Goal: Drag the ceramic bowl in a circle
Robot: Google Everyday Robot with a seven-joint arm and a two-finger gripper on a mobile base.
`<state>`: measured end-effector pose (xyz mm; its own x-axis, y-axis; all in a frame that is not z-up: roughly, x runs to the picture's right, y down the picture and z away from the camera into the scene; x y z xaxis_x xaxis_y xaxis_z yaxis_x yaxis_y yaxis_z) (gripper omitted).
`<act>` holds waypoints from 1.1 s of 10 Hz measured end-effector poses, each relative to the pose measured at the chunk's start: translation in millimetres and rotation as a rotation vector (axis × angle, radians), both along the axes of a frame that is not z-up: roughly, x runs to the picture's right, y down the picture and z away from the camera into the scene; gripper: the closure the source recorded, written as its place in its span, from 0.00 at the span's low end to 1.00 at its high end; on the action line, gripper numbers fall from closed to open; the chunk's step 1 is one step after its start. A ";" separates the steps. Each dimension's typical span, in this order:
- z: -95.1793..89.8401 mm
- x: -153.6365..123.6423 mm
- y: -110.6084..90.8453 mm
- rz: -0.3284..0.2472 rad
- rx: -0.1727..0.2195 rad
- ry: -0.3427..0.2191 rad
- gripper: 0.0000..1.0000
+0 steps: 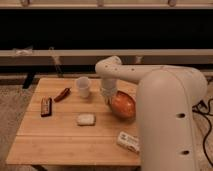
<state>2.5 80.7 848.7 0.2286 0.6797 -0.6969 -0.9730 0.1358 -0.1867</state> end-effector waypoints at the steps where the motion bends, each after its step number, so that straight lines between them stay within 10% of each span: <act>1: 3.4 -13.3 -4.5 -0.012 -0.002 -0.030 1.00; 6: 37.2 -54.6 -31.3 -0.067 0.004 -0.126 1.00; 11: 89.0 -17.5 -74.3 -0.100 0.040 -0.045 1.00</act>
<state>-15.0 6.4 937.8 0.3270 0.6789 -0.6575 -0.9450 0.2398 -0.2224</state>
